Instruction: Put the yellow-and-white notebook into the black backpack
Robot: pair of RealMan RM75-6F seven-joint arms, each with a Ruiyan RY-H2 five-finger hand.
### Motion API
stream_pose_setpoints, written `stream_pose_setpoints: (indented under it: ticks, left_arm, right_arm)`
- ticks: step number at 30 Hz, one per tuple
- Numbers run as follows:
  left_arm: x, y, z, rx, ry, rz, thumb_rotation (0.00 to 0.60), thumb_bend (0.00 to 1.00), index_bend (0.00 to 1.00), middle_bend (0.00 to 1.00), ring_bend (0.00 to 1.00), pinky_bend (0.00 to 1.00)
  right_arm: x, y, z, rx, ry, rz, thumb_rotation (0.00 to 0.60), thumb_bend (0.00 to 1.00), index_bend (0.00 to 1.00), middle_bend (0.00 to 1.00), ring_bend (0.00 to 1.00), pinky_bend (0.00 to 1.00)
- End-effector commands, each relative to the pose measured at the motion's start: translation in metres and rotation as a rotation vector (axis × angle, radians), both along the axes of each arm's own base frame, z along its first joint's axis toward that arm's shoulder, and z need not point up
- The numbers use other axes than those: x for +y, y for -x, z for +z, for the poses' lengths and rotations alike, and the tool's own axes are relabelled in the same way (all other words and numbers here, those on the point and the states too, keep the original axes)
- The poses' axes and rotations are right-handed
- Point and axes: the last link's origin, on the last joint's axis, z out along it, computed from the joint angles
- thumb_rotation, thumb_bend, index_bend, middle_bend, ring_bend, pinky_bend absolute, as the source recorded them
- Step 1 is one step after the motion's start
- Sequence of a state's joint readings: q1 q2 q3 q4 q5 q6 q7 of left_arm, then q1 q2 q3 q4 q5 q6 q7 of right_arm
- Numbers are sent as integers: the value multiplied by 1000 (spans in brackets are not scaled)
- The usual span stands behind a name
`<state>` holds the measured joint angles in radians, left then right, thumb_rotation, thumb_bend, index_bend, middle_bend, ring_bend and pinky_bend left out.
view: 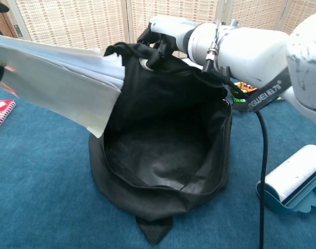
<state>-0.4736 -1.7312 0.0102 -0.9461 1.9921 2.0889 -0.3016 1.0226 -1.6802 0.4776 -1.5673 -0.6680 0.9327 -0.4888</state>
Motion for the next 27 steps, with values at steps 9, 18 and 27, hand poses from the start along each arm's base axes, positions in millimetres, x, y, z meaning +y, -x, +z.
stream_pose_setpoints:
  ticks: [9, 18, 27]
  left_arm:
    - [22, -45, -31, -31, 32, -19, 600, 473, 712, 614, 523, 284]
    - [39, -67, -64, -18, 7, 21, 600, 473, 712, 615, 525, 290]
    - [45, -70, -98, 134, -51, 43, 600, 473, 712, 618, 531, 298]
  right_arm:
    - [0, -27, 11, -156, -26, -6, 600, 717, 684, 361, 354, 338]
    - [3, -38, 14, -216, -49, 1, 600, 719, 681, 362, 362, 338]
    - [6, -41, 18, -251, -77, 2, 600, 721, 681, 368, 373, 340]
